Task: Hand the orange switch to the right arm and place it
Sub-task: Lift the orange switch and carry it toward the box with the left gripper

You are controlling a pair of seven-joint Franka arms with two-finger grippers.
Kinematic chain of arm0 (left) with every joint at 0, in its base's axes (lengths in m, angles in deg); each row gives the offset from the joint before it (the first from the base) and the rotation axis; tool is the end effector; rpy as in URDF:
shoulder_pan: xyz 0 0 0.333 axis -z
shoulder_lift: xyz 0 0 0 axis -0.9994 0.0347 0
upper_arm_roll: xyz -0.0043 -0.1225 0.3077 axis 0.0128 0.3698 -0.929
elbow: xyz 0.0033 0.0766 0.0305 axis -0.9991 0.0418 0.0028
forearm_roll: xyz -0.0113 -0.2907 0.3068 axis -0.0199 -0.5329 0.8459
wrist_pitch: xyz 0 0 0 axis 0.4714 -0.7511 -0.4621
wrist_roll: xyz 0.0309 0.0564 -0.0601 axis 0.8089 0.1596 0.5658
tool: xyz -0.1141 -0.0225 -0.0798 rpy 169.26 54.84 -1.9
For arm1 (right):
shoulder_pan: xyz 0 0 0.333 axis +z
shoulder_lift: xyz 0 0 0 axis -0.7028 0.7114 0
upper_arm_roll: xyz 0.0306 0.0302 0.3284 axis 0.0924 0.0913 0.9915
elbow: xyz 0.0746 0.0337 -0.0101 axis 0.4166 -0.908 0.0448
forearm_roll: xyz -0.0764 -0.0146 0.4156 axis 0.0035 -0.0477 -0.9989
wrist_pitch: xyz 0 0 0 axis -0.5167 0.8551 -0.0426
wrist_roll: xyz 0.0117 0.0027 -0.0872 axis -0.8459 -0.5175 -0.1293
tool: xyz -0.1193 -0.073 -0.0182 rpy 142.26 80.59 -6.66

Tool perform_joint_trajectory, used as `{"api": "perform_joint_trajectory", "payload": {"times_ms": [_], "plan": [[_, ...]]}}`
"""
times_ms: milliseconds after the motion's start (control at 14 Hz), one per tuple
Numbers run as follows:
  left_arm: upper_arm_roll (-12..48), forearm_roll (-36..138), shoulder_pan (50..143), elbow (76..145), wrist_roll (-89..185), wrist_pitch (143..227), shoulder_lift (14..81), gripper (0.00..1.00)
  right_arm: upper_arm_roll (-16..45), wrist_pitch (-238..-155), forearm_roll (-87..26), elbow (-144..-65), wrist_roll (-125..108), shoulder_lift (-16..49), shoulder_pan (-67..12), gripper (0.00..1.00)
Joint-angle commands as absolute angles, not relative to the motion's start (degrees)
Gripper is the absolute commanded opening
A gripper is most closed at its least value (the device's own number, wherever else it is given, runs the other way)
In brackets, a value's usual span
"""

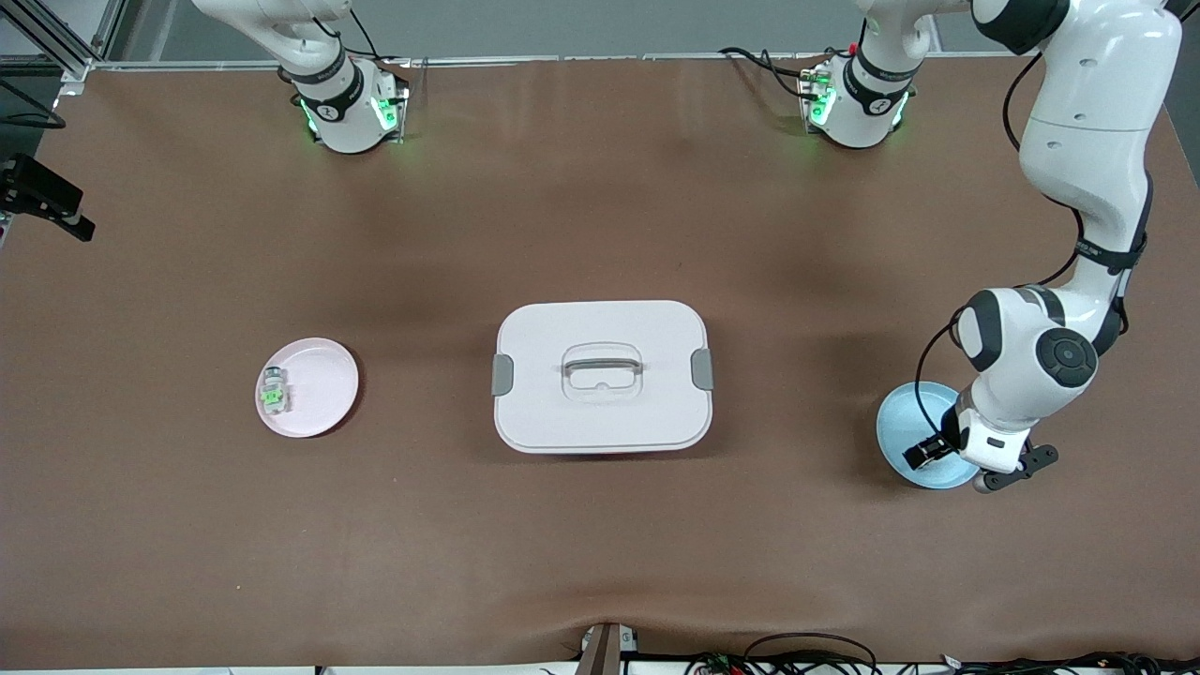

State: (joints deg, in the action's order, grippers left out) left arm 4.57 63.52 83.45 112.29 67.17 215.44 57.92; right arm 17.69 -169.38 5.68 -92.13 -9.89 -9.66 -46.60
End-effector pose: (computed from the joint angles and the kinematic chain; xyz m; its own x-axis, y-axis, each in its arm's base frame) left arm 0.7117 -0.0016 0.1758 0.9051 0.3977 0.1505 0.3897 -0.9174 0.0805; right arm 0.5697 -0.0427 0.6590 0.9965 0.0379 0.0741 0.0385 -0.9992 -0.0074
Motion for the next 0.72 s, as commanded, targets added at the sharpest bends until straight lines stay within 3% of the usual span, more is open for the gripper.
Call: {"api": "perform_joint_trajectory", "payload": {"times_ms": [0,645], "plan": [[7.5,64.0,83.6,113.9,72.2,205.2,49.2,0.00,17.6,-169.5,6.4,-92.6,-10.5,-10.7,-46.7,1.00],[21.6,60.5,83.3,111.8,90.5,186.1,36.1,0.00,17.4,-171.1,6.4,-92.5,-10.0,-10.5,-47.6,1.00]]}}
